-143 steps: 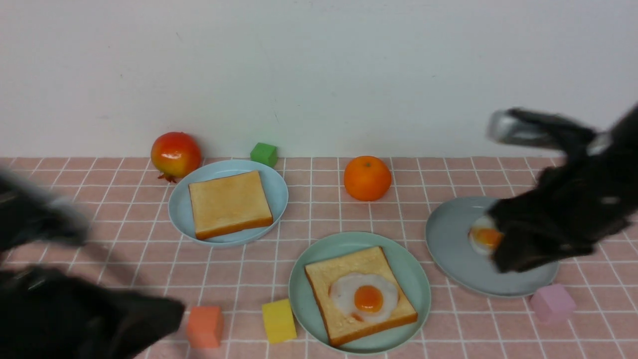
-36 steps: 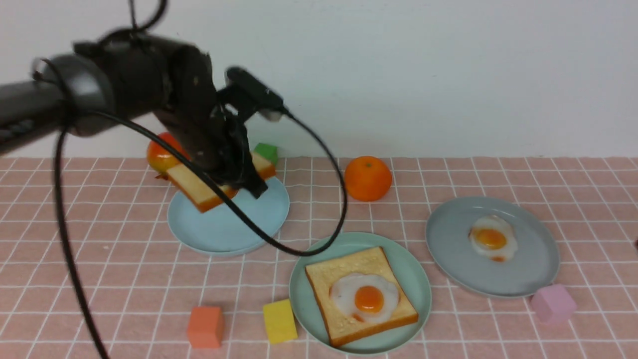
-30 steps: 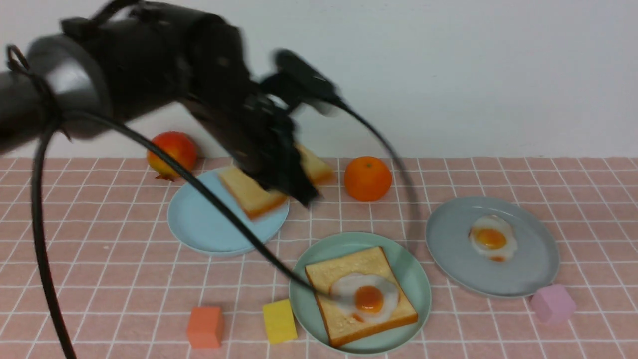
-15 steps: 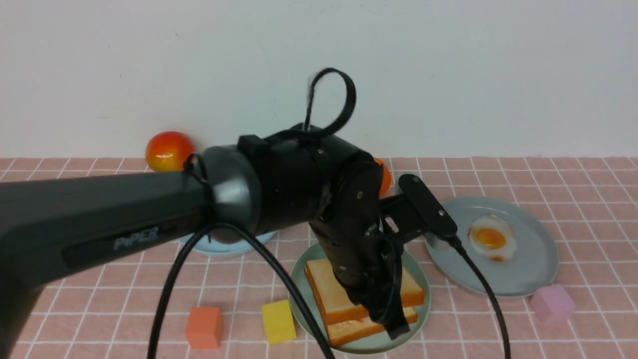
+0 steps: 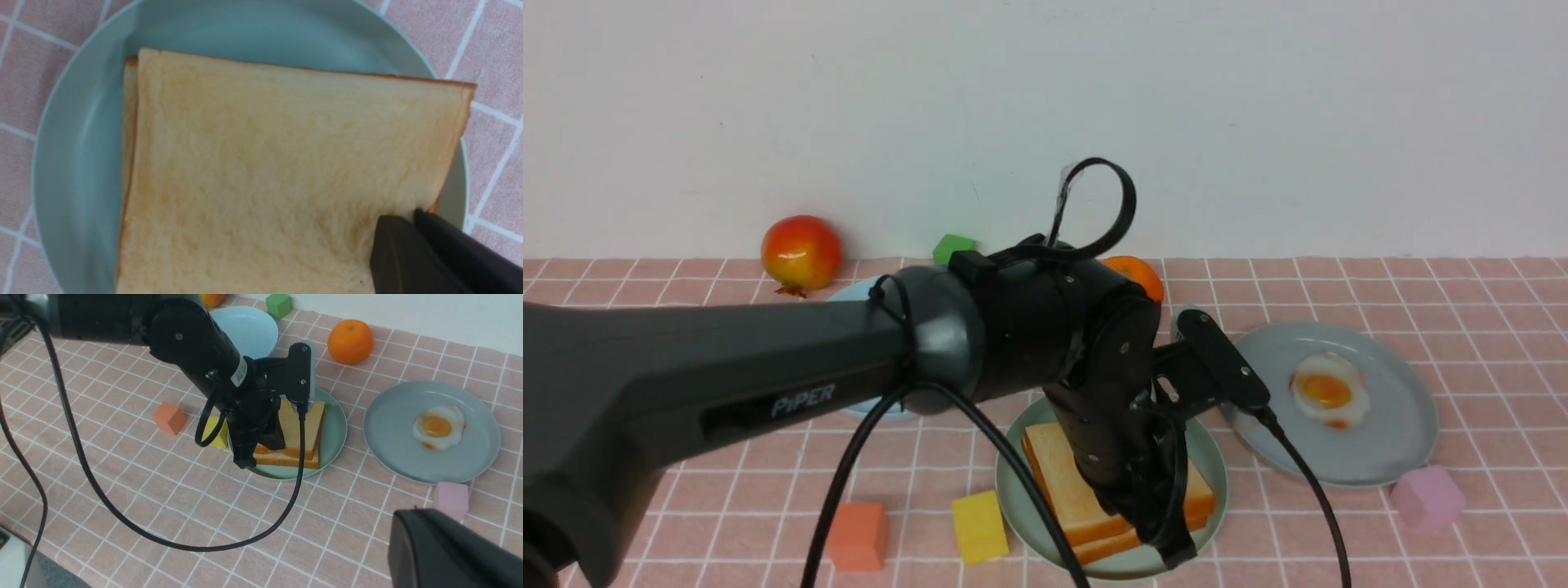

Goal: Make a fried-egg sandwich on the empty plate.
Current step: Use the left arm to place a slice of bread on the fried egg in the middle

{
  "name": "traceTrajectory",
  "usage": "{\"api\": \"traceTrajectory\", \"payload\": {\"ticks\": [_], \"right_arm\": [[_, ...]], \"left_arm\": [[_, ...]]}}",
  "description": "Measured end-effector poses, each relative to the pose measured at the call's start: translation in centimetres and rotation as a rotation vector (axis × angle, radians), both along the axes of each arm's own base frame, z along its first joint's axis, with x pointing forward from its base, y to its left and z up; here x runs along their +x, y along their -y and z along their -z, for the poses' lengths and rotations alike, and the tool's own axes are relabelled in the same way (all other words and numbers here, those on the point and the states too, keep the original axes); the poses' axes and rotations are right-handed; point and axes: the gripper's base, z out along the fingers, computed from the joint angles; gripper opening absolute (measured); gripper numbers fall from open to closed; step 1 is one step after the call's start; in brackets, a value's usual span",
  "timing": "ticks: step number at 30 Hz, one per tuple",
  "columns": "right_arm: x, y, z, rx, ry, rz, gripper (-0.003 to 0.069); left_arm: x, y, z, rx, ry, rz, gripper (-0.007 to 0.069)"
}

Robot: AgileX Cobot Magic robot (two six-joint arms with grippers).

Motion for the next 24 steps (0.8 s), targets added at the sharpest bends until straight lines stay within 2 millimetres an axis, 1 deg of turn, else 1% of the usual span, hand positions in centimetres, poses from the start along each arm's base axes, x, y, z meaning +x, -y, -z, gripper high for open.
{"api": "traceTrajectory", "payload": {"ticks": [16,20,24], "right_arm": [[0.0,0.01,0.0,0.0,0.0,0.001,0.0006],[0.01,0.01,0.0,-0.001,0.0,0.002,0.0006],[0.01,0.03,0.0,-0.002,0.001,0.003,0.0007]], "left_arm": [[-0.17,0.19,0.05,-0.027,-0.032,-0.024,0.0036],[-0.18,0.2,0.05,-0.029,-0.033,-0.025,0.0078],[-0.18,0.21,0.05,-0.03,-0.035,-0.026,0.018]]}}
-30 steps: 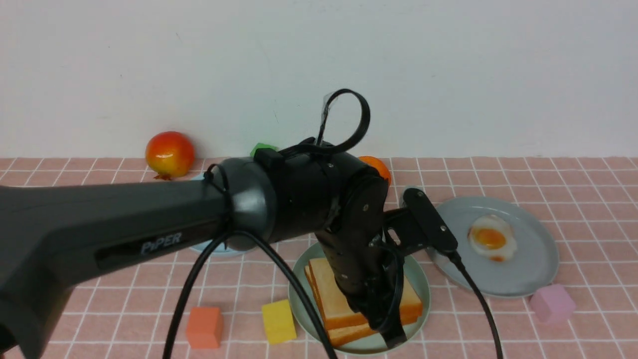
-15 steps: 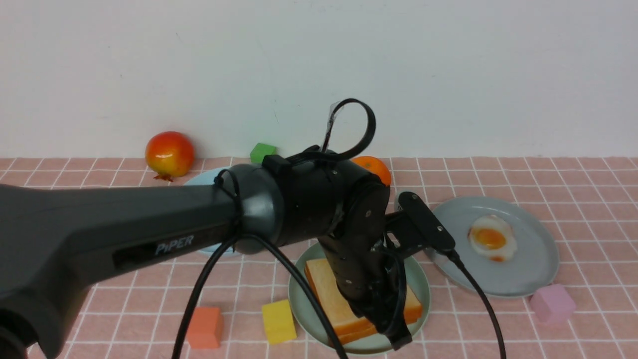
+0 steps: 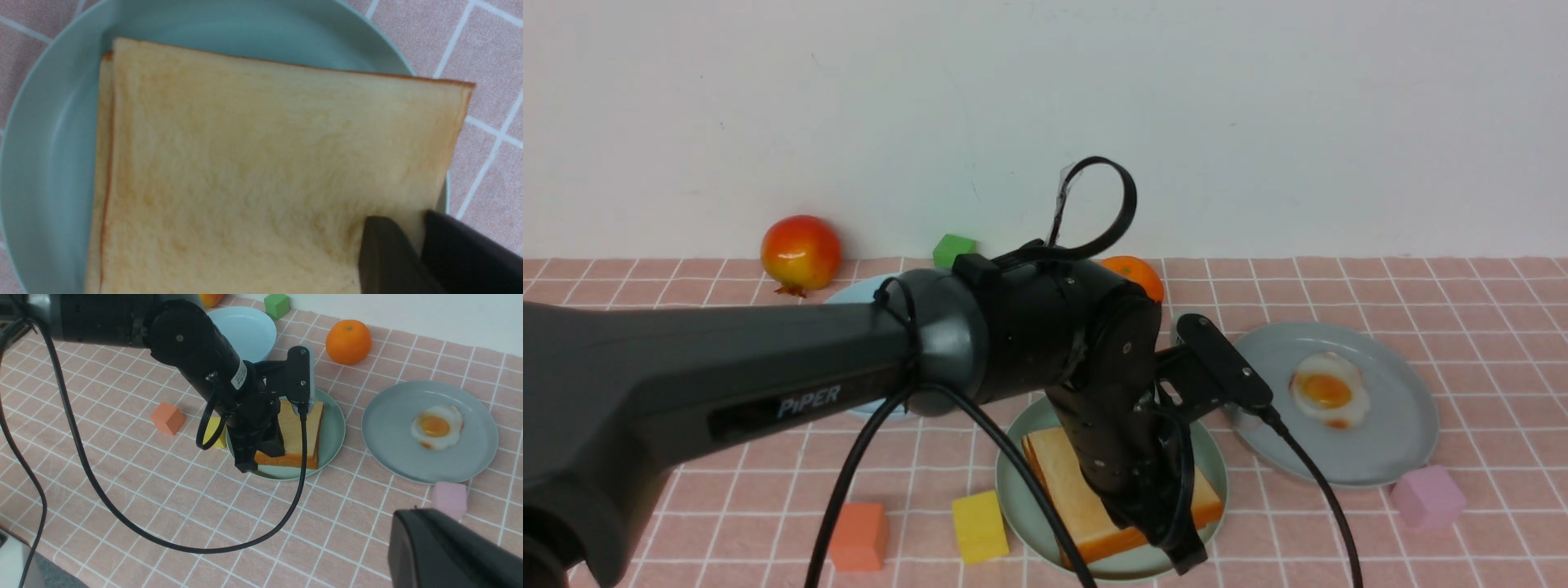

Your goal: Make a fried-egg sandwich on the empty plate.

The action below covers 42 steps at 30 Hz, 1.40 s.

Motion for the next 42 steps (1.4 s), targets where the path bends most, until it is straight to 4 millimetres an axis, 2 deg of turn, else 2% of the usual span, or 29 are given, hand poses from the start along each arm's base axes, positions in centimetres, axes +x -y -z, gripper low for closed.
{"api": "traceTrajectory", "payload": {"ticks": [6,10,13,15,16,17,19,21,22,23,24,26,28,30,33,37,38,40,42], "right_arm": [[0.0,0.0,0.0,0.0,0.0,0.0,0.0007],[0.0,0.0,0.0,0.001,0.0,-0.001,0.0007],[0.0,-0.1,0.0,0.006,-0.003,-0.006,0.0007],[-0.1,-0.1,0.0,0.008,-0.003,-0.008,0.0008],[-0.1,-0.1,0.0,0.009,-0.004,-0.009,0.0008],[-0.1,-0.1,0.0,0.01,-0.004,-0.009,0.0008],[-0.1,-0.1,0.0,0.01,-0.005,-0.01,0.0008],[-0.1,-0.1,0.0,0.01,-0.005,-0.01,0.0008],[-0.1,-0.1,0.0,0.011,-0.004,-0.01,0.0008],[-0.1,-0.1,0.0,0.011,-0.002,-0.01,0.0008],[-0.3,0.0,0.0,0.013,0.002,-0.01,0.0007],[-0.6,0.1,-0.1,0.018,0.013,-0.009,0.0007],[-1.0,0.3,0.1,0.019,0.023,-0.006,0.0007],[-1.3,0.5,0.8,0.016,0.021,-0.003,0.0007],[-1.7,0.7,2.3,0.018,0.025,0.003,0.0007],[-1.5,0.7,3.7,0.076,0.088,0.026,0.0007],[-1.5,0.7,3.8,0.082,0.093,0.028,0.0007],[-1.2,0.7,4.1,0.159,0.14,0.058,0.0007],[-0.9,0.6,4.3,0.203,0.142,0.078,0.0008]], "left_arm": [[0.0,0.0,0.0,0.0,0.0,0.0,0.0304],[-0.2,-0.2,-1.0,-0.008,0.006,0.001,0.0325],[-1.0,-1.1,-4.8,-0.079,0.051,-0.027,0.0285],[-2.0,-2.1,-8.5,-0.156,0.093,-0.06,0.021],[-2.0,-2.1,-8.5,-0.156,0.093,-0.06,0.02],[-3.3,-3.4,-12.1,-0.232,0.137,-0.083,0.0112],[-4.9,-5.2,-15.4,-0.31,0.191,-0.093,0.0013],[-7.1,-7.5,-18.2,-0.404,0.246,-0.11,0.0012],[-7.3,-7.7,-18.4,-0.414,0.25,-0.112,0.0012],[-9.4,-9.8,-19.7,-0.489,0.281,-0.126,0.0012],[-10.4,-10.9,-20.0,-0.525,0.295,-0.133,0.0012],[-13.1,-13.8,-20.1,-0.609,0.332,-0.146,0.0012],[-15.9,-16.7,-19.3,-0.7,0.373,-0.161,0.0012],[-18.3,-19.3,-18.1,-0.793,0.41,-0.178,0.0012],[-21.5,-23.0,-15.0,-0.959,0.476,-0.219,0.0012],[-23.5,-25.4,-11.2,-1.047,0.516,-0.242,0.0012],[-23.6,-25.5,-11.2,-1.053,0.52,-0.241,0.0012],[-24.4,-26.4,-9.6,-1.087,0.543,-0.242,0.0012],[-24.9,-27.0,-9.2,-1.119,0.566,-0.239,0.0012]]}}
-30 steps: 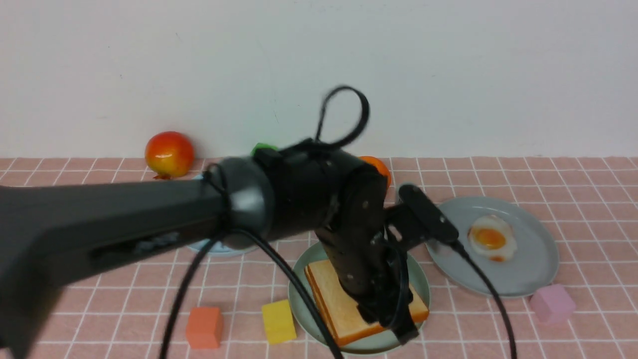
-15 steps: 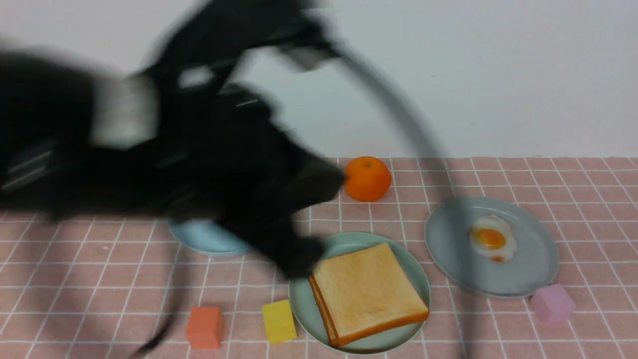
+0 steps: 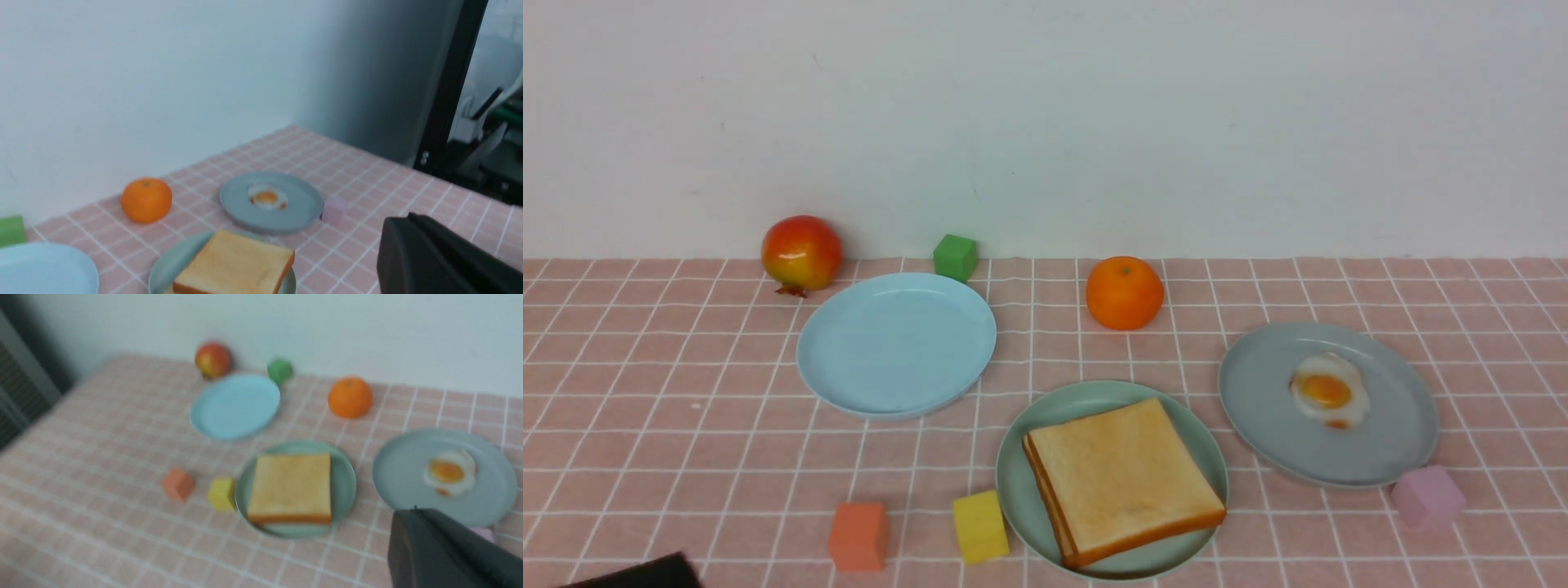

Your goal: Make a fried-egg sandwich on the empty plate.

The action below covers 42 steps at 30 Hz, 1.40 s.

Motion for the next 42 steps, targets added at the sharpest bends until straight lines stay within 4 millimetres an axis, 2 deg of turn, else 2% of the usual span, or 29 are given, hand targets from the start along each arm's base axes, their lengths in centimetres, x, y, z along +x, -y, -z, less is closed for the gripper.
{"api": "traceTrajectory", "payload": {"ticks": [5,18,21,24,26,27,29,30,33,34,36,37,39,42], "right_arm": [[0.2,-0.1,0.3,0.042,-0.03,0.017,0.0011],[0.3,-0.1,0.8,0.03,-0.059,0.016,0.0016],[0.6,-0.3,1.4,0.031,-0.064,0.027,0.0017],[1.1,0.0,2.8,0.016,-0.055,0.109,0.0018],[1.8,0.3,4.7,0.0,-0.025,0.227,0.0015],[1.8,0.3,4.9,0.001,-0.024,0.235,0.0015],[2.9,0.5,8.6,0.007,0.015,0.341,0.0007],[3.1,0.5,9.4,0.0,0.002,0.355,0.0006],[4.1,1.0,15.2,-0.011,0.039,0.453,0.0],[4.2,1.0,15.9,-0.02,0.03,0.457,0.0],[4.3,1.3,19.0,-0.053,0.046,0.479,-0.0003],[4.3,1.3,19.2,-0.056,0.045,0.479,-0.0003],[4.5,1.4,21.3,-0.088,0.02,0.491,-0.0002],[4.5,1.6,22.0,-0.099,-0.005,0.509,-0.0002]], "left_arm": [[-0.7,-0.8,0.0,-0.048,0.043,-0.003,0.0012],[-0.7,-0.8,0.0,-0.052,0.046,-0.005,0.0012],[-0.7,-0.8,0.0,-0.053,0.046,-0.005,0.0012],[-0.7,-0.8,0.0,-0.053,0.046,-0.005,0.0012],[-0.7,-0.8,0.0,-0.053,0.046,-0.005,0.0012],[-0.7,-0.8,0.0,-0.053,0.046,-0.005,0.0012],[-0.7,-0.8,0.0,-0.053,0.046,-0.005,0.0012],[-0.7,-0.8,0.0,-0.053,0.046,-0.005,0.0012],[-0.7,-0.8,0.0,-0.052,0.046,-0.005,0.0012],[-0.7,-0.8,0.0,-0.052,0.046,-0.005,0.0012],[-0.7,-0.8,0.0,-0.052,0.046,-0.005,0.0012],[-0.7,-0.8,0.0,-0.052,0.046,-0.005,0.0012],[-0.7,-0.8,0.0,-0.051,0.045,-0.004,0.0012],[-0.7,-0.8,0.0,-0.052,0.042,-0.003,0.0012]]}}
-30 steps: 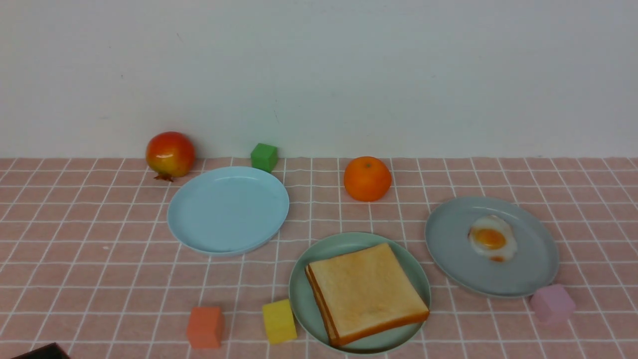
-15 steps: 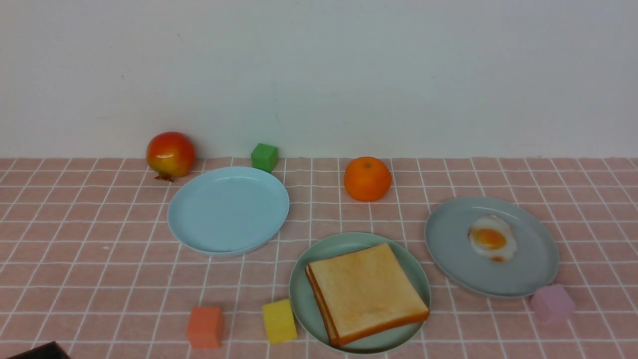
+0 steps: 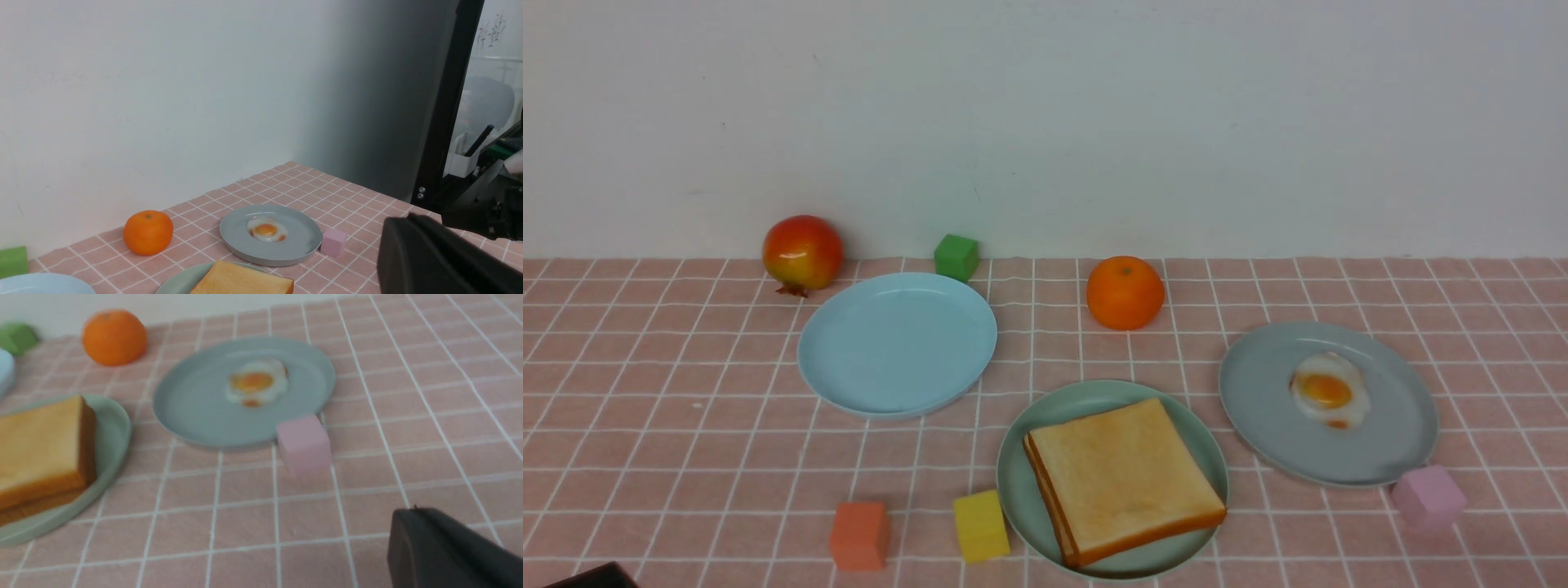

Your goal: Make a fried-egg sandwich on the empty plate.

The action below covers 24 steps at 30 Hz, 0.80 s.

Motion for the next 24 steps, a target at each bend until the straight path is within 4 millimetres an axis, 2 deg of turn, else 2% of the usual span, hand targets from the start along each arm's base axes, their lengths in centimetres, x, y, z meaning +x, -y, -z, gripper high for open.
{"api": "traceTrajectory", "payload": {"ticks": [24], "right_arm": [[0.0,0.27,-0.01,-0.015,0.002,0.026,0.0001]], "left_arm": [[0.0,0.0,0.0,-0.001,-0.001,0.0,0.0013]]}}
